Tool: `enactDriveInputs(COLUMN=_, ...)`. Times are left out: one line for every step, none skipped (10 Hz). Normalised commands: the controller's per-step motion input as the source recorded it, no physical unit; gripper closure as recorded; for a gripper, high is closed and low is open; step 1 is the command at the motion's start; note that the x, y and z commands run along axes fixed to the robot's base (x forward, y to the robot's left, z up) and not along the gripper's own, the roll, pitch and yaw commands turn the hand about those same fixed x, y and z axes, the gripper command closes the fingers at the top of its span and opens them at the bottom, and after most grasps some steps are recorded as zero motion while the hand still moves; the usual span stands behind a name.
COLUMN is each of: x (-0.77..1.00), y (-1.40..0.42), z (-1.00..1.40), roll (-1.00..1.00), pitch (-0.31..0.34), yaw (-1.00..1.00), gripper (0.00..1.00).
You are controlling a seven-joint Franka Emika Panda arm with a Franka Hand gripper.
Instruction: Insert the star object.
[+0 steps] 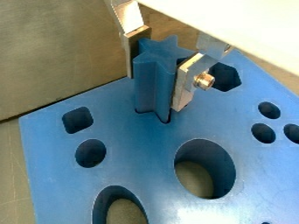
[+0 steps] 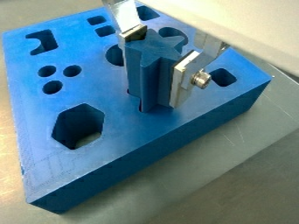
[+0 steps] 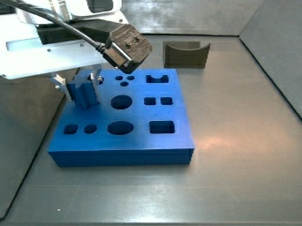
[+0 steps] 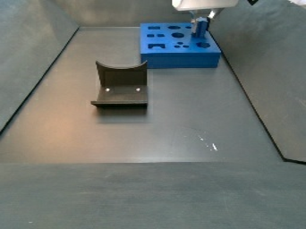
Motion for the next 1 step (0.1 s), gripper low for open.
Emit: enactDriveInputs(x=0.0, y=0.0, z=0.0, roll=0.0, pitch=0.0, yaw=0.0, gripper=1.0)
